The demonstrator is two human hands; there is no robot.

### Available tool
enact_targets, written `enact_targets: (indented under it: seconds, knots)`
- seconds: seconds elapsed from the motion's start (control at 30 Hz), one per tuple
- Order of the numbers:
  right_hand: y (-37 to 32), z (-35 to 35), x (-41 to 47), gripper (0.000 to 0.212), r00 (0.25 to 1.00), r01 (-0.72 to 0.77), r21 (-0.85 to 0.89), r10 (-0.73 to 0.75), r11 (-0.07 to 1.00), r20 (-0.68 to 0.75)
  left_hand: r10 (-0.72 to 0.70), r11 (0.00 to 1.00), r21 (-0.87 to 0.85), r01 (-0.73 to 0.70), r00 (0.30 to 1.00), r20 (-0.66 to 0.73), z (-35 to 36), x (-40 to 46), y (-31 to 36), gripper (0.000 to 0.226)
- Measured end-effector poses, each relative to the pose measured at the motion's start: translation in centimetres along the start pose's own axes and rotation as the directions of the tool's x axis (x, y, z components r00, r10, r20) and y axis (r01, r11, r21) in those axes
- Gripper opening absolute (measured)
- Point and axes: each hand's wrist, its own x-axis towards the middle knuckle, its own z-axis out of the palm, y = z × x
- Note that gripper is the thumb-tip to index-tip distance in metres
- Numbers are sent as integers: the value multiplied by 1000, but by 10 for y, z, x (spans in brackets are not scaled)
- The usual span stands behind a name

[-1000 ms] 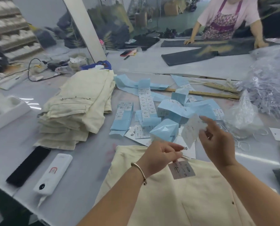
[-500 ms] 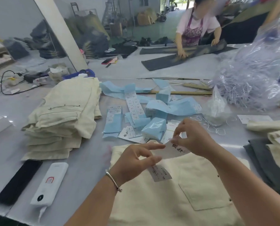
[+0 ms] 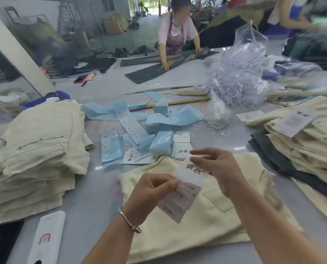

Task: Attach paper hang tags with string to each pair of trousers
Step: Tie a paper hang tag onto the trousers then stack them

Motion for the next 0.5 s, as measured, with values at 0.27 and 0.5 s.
enact_targets:
  seconds: [0.27, 0.5]
  knots:
    - [25, 4, -45, 17, 979, -126, 274, 75, 954, 188, 12, 942, -336, 8, 998, 59, 8, -12, -13, 40]
    - [21, -30, -39, 61, 983, 101, -266, -137, 959, -119, 63, 966, -234, -107, 980, -189, 34, -2, -1, 63]
